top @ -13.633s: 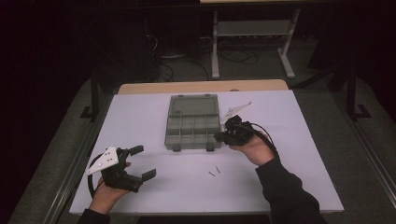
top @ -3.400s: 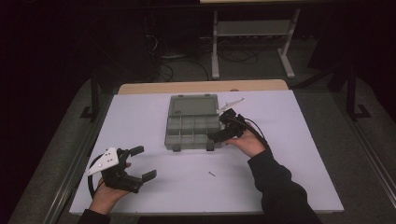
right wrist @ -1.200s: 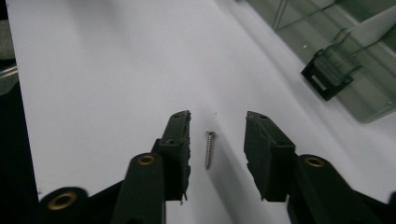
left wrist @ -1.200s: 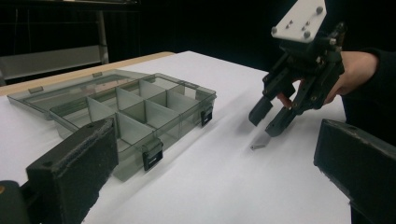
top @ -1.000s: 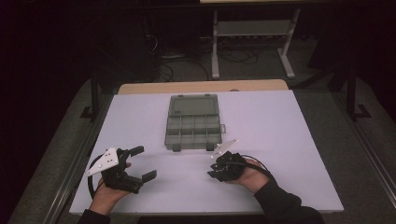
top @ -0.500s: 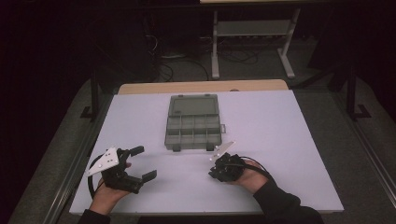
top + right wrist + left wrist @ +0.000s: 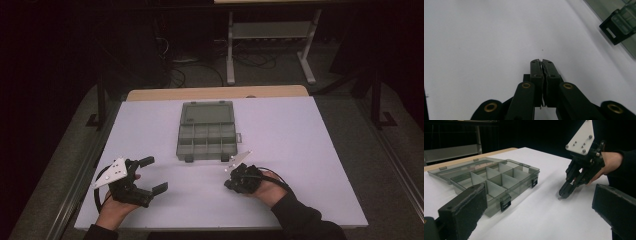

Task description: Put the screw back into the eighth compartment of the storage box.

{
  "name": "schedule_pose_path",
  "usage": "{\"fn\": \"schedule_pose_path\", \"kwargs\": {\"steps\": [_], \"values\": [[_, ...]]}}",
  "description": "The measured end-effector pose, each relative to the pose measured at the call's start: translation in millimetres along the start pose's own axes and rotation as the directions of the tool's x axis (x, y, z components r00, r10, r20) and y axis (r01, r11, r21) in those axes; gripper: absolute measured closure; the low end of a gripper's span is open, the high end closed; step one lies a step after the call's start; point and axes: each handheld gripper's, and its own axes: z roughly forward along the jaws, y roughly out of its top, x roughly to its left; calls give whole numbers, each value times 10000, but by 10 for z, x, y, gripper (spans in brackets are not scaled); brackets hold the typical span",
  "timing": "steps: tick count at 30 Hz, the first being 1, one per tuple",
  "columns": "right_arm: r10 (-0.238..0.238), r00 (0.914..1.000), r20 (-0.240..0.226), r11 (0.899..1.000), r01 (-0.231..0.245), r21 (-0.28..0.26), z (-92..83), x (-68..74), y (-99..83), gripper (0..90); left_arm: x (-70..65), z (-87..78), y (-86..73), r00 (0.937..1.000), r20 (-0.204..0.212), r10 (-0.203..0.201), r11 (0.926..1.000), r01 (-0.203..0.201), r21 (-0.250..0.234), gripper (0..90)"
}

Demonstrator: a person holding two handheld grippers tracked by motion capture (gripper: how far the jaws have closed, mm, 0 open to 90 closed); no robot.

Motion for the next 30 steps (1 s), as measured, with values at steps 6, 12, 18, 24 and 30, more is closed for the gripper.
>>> {"fn": "schedule_pose_path", "kwargs": {"steps": [6, 12, 18, 24, 30], "values": [[534, 9984, -163, 9979, -539, -364, -121, -46, 15, 869, 1, -1, 0, 10000, -13, -20, 10000, 20, -25, 0], [706, 9975, -90, 9937, -712, -872, -279, -91, 83, 869, 0, 3, -1, 10000, -5, -14, 10000, 14, 20, 0], [965, 9953, 35, 9859, -951, -1379, -436, -164, 168, 869, -1, 14, -2, 10000, 21, 42, 10000, -42, 25, 0], [1108, 9934, 286, 9789, -1041, -1756, -530, -265, 252, 870, 2, 14, -2, 10000, 13, 62, 10000, -62, 42, 0], [1402, 9882, 621, 9720, -1254, -1986, -620, -367, 353, 869, 0, 11, -3, 10000, -22, -13, 10000, 13, 46, 0]]}}
